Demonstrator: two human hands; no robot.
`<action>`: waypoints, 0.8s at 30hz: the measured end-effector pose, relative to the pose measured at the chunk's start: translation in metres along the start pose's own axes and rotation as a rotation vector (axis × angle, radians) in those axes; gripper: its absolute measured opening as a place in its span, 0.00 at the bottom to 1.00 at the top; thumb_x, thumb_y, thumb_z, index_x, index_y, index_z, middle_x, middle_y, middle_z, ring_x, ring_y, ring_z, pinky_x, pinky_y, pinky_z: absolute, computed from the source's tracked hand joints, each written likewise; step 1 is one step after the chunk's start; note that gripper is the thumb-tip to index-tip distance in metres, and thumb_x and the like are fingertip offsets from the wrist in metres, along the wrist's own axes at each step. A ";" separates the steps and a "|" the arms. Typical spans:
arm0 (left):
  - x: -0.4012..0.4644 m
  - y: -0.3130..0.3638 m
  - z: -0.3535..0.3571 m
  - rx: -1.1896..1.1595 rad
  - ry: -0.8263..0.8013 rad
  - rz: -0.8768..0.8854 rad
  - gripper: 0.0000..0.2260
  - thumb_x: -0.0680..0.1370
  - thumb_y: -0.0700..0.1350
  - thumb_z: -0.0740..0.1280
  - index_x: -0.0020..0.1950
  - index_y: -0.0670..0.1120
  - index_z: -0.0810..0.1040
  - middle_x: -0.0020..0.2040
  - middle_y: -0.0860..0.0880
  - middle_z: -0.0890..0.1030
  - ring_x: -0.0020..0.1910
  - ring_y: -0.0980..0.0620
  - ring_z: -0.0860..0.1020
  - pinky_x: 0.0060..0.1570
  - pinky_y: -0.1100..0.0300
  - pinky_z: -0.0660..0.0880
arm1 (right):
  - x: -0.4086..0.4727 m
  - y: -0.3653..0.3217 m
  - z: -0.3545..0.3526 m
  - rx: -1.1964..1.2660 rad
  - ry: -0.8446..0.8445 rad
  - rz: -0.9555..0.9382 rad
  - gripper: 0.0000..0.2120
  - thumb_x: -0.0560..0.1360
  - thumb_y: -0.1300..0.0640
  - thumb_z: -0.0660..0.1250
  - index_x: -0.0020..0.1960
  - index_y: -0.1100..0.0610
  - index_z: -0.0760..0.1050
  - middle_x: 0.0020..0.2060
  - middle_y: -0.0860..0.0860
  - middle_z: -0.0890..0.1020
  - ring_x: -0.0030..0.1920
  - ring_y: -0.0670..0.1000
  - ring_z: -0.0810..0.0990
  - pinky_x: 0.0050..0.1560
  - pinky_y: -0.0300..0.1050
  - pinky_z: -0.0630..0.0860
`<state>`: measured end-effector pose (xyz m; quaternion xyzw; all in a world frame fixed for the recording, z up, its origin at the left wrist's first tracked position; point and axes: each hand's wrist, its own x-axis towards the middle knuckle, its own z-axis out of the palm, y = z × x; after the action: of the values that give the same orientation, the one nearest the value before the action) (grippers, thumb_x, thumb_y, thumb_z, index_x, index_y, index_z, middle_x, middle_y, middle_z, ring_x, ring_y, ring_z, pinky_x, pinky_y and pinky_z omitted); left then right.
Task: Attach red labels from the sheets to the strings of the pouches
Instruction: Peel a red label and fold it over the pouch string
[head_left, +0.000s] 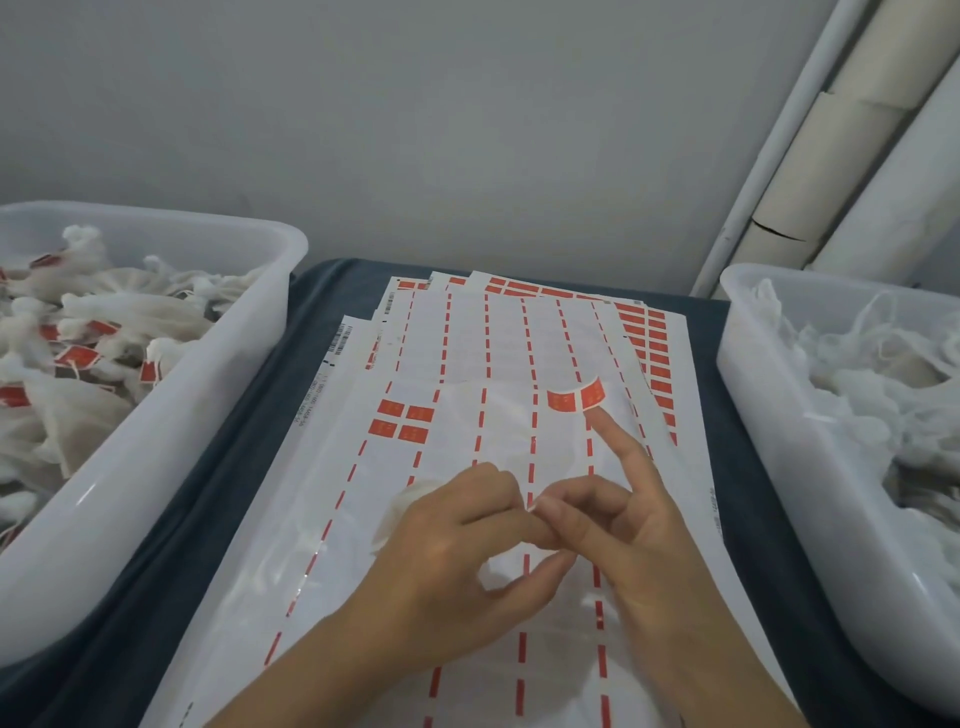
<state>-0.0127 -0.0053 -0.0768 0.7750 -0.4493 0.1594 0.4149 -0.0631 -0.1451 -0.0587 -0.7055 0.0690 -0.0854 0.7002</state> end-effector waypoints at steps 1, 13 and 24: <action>0.000 0.000 0.000 -0.004 -0.004 0.004 0.07 0.72 0.50 0.69 0.43 0.47 0.82 0.37 0.55 0.75 0.38 0.61 0.70 0.38 0.75 0.65 | -0.001 0.000 0.000 -0.007 0.004 -0.014 0.31 0.62 0.51 0.71 0.61 0.35 0.64 0.39 0.48 0.84 0.46 0.45 0.83 0.42 0.27 0.76; 0.014 0.005 -0.010 -0.374 -0.068 -0.564 0.03 0.70 0.52 0.67 0.39 0.62 0.77 0.36 0.68 0.79 0.39 0.66 0.77 0.37 0.76 0.72 | 0.000 -0.005 -0.006 -0.069 0.232 -0.164 0.30 0.62 0.50 0.70 0.60 0.37 0.63 0.39 0.42 0.83 0.46 0.41 0.81 0.42 0.23 0.73; 0.014 -0.001 -0.020 -0.547 0.008 -0.750 0.04 0.70 0.50 0.70 0.36 0.54 0.82 0.36 0.60 0.81 0.37 0.66 0.77 0.32 0.74 0.71 | 0.000 -0.004 -0.009 -0.114 0.266 -0.147 0.26 0.63 0.41 0.74 0.58 0.39 0.69 0.50 0.31 0.78 0.53 0.32 0.76 0.43 0.26 0.75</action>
<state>-0.0014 0.0026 -0.0563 0.7453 -0.1619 -0.1234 0.6349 -0.0649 -0.1537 -0.0545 -0.7297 0.1141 -0.2248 0.6356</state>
